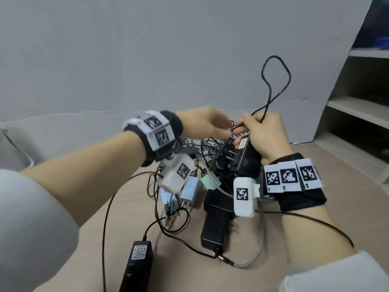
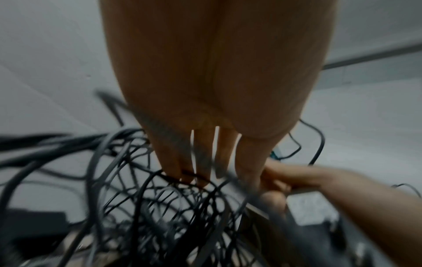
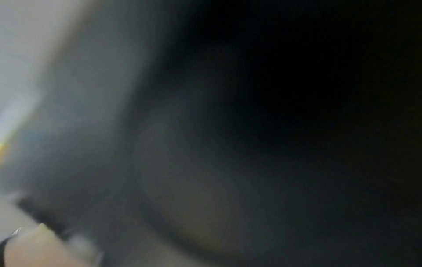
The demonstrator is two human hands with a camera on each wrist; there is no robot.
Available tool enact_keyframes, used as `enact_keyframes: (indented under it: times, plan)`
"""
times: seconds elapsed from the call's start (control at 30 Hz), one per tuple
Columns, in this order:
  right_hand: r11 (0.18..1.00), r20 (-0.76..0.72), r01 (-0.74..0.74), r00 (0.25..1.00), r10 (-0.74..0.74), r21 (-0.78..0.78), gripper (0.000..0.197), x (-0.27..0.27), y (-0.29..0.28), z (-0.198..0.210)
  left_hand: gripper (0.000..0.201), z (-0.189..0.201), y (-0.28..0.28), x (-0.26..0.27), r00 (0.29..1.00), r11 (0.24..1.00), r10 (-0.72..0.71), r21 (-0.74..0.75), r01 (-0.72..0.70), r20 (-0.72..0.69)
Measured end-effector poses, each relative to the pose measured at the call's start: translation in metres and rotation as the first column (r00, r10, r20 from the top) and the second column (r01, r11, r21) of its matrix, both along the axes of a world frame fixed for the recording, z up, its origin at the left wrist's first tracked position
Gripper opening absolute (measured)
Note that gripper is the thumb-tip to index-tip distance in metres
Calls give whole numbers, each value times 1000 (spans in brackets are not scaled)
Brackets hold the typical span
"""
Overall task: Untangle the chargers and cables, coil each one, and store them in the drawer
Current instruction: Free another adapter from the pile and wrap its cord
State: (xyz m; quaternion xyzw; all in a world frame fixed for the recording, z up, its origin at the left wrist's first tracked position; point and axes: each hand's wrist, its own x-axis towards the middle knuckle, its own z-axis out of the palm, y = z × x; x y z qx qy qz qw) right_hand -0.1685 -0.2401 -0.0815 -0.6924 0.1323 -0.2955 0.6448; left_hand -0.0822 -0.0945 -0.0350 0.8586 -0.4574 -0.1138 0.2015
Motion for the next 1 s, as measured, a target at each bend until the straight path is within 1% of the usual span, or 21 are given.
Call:
enact_keyframes:
  times: [0.03, 0.07, 0.13, 0.2, 0.23, 0.27, 0.3, 0.37, 0.4, 0.5, 0.6, 0.67, 0.73, 0.77, 0.8, 0.83, 0.87, 0.9, 0.93, 1.0]
  plan:
    - [1000, 0, 10, 1000, -10, 12, 25, 0, -1, 0, 42, -13, -2, 5, 1000, 999, -24, 38, 23, 16]
    - [999, 0, 23, 1000, -23, 23, 24, 0, -1, 0, 39, -24, -2, 10, 999, 999, -24, 43, 23, 25]
    - [998, 5, 41, 999, -41, 56, 23, 1, -3, -1, 34, -35, -1, 18, 999, 1000, 21, -5, -21, 43]
    - [994, 9, 40, 999, -41, 105, 22, 0, -5, 0, 24, -34, 3, 22, 995, 994, 79, -80, -75, 58]
    - [990, 13, 40, 999, -42, 134, 21, -1, -5, 0, 23, -33, 6, 23, 993, 991, 100, -100, -94, 61]
    - [985, 19, 40, 999, -44, 167, 20, -2, -5, 0, 25, -32, 10, 24, 992, 989, 113, -105, -107, 52]
    - [979, 28, 39, 999, -45, 200, 18, -3, -4, 1, 32, -30, 14, 24, 992, 989, 119, -89, -116, 29]
    - [970, 43, 40, 998, -52, 239, 14, -6, -4, 3, 45, -29, 21, 24, 993, 993, 116, -5, -116, -1]
    - [970, 46, 40, 998, -53, 240, 14, -7, -4, 4, 47, -30, 24, 23, 993, 992, 118, 55, -118, 8]
    - [971, 52, 16, 998, -29, 240, 15, -8, -1, 5, 35, -39, 24, 19, 987, 973, 127, 183, -144, 100]
    - [969, 53, -37, 998, 25, 244, 18, -7, 5, 7, 27, -47, 19, 17, 968, 963, 131, 206, -176, 214]
    - [965, 61, -69, 997, 55, 254, 19, -7, 8, 9, 34, -49, 15, 16, 946, 964, 138, 180, -196, 292]
    - [970, 54, -73, 997, 62, 232, 22, -9, 10, 9, 45, -47, 10, 15, 933, 972, 124, 148, -183, 338]
    - [974, 50, -76, 997, 67, 215, 24, -10, 10, 10, 49, -44, 8, 13, 937, 979, 121, 117, -167, 327]
    - [975, 49, -82, 996, 74, 207, 26, -11, 10, 12, 49, -39, 6, 11, 950, 985, 131, 71, -157, 285]
    - [973, 54, -94, 995, 84, 211, 26, -12, 10, 13, 45, -34, 3, 9, 968, 990, 134, 13, -140, 212]
    - [969, 67, -109, 993, 96, 222, 26, -13, 11, 15, 37, -28, 1, 7, 983, 991, 126, -58, -119, 132]
    - [963, 85, -127, 990, 109, 237, 25, -15, 12, 16, 24, -25, -3, 6, 991, 988, 114, -113, -105, 73]
    - [958, 101, -142, 988, 120, 251, 24, -16, 13, 18, 13, -22, -5, 3, 994, 985, 99, -145, -91, 48]
    - [949, 129, -160, 983, 129, 271, 24, -19, 15, 22, 26, -27, -10, 3, 992, 991, 99, -103, -91, 81]
